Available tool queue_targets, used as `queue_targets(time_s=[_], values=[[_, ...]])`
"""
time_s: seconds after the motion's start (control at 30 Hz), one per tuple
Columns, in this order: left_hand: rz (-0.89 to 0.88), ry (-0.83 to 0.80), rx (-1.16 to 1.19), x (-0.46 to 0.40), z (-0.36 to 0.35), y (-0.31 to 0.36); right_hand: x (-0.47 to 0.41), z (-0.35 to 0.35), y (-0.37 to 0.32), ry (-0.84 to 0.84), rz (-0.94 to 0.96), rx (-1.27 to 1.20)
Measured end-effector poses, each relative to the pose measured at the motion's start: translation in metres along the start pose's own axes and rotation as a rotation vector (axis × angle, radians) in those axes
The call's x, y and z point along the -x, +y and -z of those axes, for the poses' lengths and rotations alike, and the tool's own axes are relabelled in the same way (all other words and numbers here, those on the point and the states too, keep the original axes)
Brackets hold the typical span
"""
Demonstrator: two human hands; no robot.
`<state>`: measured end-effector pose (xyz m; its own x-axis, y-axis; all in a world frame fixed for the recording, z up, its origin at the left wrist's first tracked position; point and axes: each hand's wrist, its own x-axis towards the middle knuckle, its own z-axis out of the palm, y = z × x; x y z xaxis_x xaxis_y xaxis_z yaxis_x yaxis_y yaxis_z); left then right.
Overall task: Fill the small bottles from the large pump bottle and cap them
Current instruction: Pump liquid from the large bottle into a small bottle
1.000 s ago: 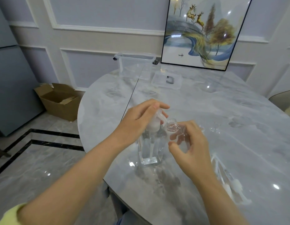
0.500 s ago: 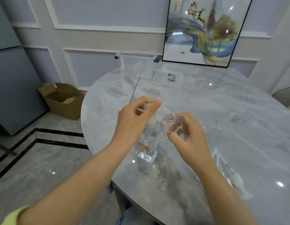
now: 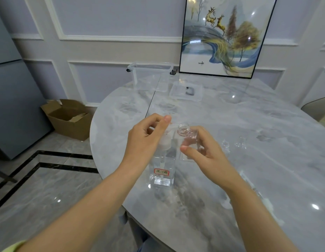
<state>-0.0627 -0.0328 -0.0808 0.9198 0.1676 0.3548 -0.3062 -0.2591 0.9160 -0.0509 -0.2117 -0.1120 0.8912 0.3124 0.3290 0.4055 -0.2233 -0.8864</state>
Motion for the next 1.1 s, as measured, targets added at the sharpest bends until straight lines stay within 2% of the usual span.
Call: queue_targets(time_s=[0.13,0.3,0.5,0.87,1.1], values=[[0.063,-0.074,-0.041,-0.007,0.005,0.005,-0.008,0.011,-0.001,-0.105,-0.066,-0.175],[0.092,-0.119,-0.063,-0.011,0.009,0.005,-0.001,-0.004,0.008,0.057,-0.039,-0.381],[0.094,-0.138,-0.069,-0.01,0.009,0.007,0.008,-0.009,0.022,0.174,-0.066,-0.256],[0.081,-0.16,-0.127,-0.008,-0.001,0.006,0.008,-0.012,0.024,0.138,-0.039,-0.32],[0.045,-0.078,-0.111,-0.004,-0.008,0.003,0.01,-0.012,0.02,0.166,-0.008,-0.333]])
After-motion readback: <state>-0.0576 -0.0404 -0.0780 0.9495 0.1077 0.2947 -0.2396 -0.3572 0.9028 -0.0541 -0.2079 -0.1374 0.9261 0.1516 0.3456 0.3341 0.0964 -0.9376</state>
